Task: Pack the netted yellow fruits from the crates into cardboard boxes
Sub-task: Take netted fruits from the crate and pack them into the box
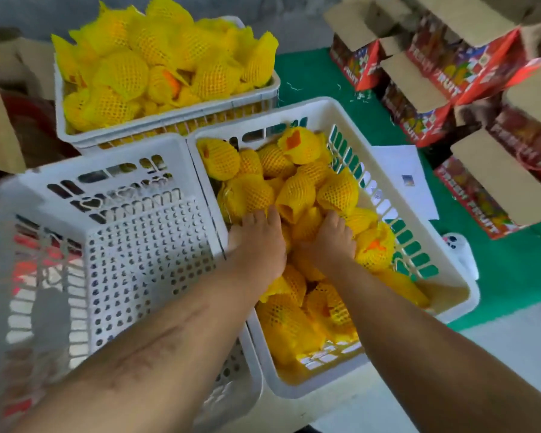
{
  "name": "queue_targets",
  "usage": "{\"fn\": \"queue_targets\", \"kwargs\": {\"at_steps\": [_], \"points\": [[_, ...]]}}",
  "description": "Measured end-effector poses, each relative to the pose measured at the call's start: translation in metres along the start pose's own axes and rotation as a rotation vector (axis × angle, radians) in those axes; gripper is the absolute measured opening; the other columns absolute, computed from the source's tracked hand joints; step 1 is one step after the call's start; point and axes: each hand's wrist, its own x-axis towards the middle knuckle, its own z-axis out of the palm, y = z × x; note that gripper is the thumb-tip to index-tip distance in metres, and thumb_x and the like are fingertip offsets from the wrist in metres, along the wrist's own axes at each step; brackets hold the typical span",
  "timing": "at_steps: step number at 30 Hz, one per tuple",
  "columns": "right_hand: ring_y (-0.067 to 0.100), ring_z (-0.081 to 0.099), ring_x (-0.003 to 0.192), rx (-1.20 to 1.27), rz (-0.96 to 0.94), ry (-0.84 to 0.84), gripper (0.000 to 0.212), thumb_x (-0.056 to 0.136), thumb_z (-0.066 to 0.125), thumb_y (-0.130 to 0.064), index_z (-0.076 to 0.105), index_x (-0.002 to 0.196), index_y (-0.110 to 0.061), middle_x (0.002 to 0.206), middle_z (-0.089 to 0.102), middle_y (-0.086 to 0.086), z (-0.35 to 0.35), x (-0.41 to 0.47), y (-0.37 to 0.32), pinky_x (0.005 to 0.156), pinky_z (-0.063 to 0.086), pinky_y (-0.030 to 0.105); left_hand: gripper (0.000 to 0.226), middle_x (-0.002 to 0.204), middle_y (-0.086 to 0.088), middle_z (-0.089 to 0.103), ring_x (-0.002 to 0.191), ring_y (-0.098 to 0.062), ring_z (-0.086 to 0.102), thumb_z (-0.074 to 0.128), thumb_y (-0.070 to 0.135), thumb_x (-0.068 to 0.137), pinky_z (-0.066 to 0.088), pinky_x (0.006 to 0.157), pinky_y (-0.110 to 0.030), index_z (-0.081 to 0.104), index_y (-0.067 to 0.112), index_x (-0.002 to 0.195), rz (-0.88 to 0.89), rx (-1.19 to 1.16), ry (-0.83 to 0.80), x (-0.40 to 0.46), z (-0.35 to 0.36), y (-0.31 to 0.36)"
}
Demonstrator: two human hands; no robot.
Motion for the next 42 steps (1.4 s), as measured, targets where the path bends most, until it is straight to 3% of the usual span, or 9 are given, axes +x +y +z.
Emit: {"fn": "queue_targets", "kwargs": {"at_steps": [4,13,19,22,25,28,32,37,42], "points": [[0.038,0.037,0.135,-0.052,-0.031,-0.069,0.087,0.078,0.069,-0.065,0.031,0.141,-0.018,0.144,0.042,0.012,0.004,0.004,-0.002,0.109,0.03,0.054,0.083,0.155,-0.017,0.016,0.135,-0.049,0.041,0.065,0.046,0.096,0.046,0.102,-0.055,0.012,0.02,0.154,-0.229,-0.344,-0.188,0.025,0.01,0.006],[0.033,0.051,0.125,0.222,-0.159,-0.124,0.087,0.074,0.081,-0.051,0.028,0.138,-0.027,0.138,0.05,0.004,-0.011,0.008,-0.01,0.103,0.042,0.055,0.083,0.141,-0.014,0.032,0.126,-0.045,0.047,0.082,0.034,0.082,0.051,0.095,-0.054,0.023,0.023,0.14,-0.404,-0.791,-0.047,0.037,-0.001,0.001],[0.012,0.073,0.083,0.753,-0.215,-0.242,0.073,0.079,0.085,-0.034,0.034,0.132,-0.036,0.116,0.063,0.001,-0.048,0.005,-0.011,0.062,0.063,0.034,0.065,0.112,0.0,0.054,0.087,-0.013,0.052,0.08,0.048,0.082,0.039,0.059,-0.027,0.033,0.033,0.124,-0.422,-1.344,0.044,0.022,-0.009,0.002],[0.003,0.071,0.093,1.029,-0.231,-0.257,0.043,0.08,0.072,-0.042,0.051,0.115,-0.052,0.11,0.069,-0.011,-0.068,-0.012,-0.017,0.068,0.06,0.025,0.053,0.098,0.015,0.056,0.082,-0.003,0.057,0.08,0.055,0.082,0.044,0.06,-0.026,0.045,0.039,0.118,-0.301,-1.493,0.154,0.001,-0.023,0.001],[0.028,0.068,0.108,1.321,-0.174,-0.287,0.026,0.09,0.052,-0.025,0.066,0.106,-0.04,0.112,0.069,0.0,-0.076,-0.035,-0.031,0.086,0.06,0.053,0.045,0.108,0.012,0.068,0.094,-0.006,0.069,0.08,0.058,0.082,0.058,0.077,-0.033,0.054,0.043,0.115,-0.204,-1.72,0.12,-0.03,-0.039,-0.014],[0.021,0.067,0.092,1.336,-0.235,-0.273,0.025,0.086,0.055,-0.021,0.058,0.111,-0.023,0.097,0.067,0.003,-0.08,-0.075,-0.056,0.074,0.057,0.043,0.055,0.124,-0.006,0.071,0.113,-0.031,0.069,0.077,0.047,0.084,0.056,0.094,-0.055,0.055,0.032,0.132,-0.085,-1.875,0.026,-0.069,-0.046,-0.052],[0.013,0.067,0.092,1.163,-0.407,-0.338,0.035,0.084,0.066,-0.027,0.058,0.118,-0.03,0.1,0.071,-0.003,-0.079,-0.15,-0.107,0.072,0.055,0.029,0.051,0.12,-0.013,0.071,0.103,-0.032,0.072,0.067,0.024,0.085,0.06,0.075,-0.048,0.057,0.026,0.136,0.036,-1.981,-0.038,-0.14,-0.035,-0.129],[0.019,0.07,0.106,1.05,-0.467,-0.485,0.045,0.084,0.072,-0.034,0.06,0.127,-0.033,0.112,0.073,0.001,-0.026,-0.262,-0.196,0.085,0.057,0.038,0.059,0.125,-0.006,0.072,0.112,-0.03,0.071,0.078,0.046,0.08,0.06,0.083,-0.049,0.06,0.032,0.135,-0.116,-1.868,0.216,-0.253,0.01,-0.247],[0.024,0.068,0.112,1.041,-0.452,-0.774,0.042,0.08,0.058,-0.039,0.065,0.122,-0.04,0.12,0.071,0.002,0.061,-0.381,-0.288,0.091,0.057,0.048,0.049,0.111,0.004,0.076,0.095,-0.022,0.075,0.07,0.07,0.069,0.058,0.061,-0.035,0.067,0.049,0.113,-0.358,-1.749,0.416,-0.371,0.056,-0.374]]}}
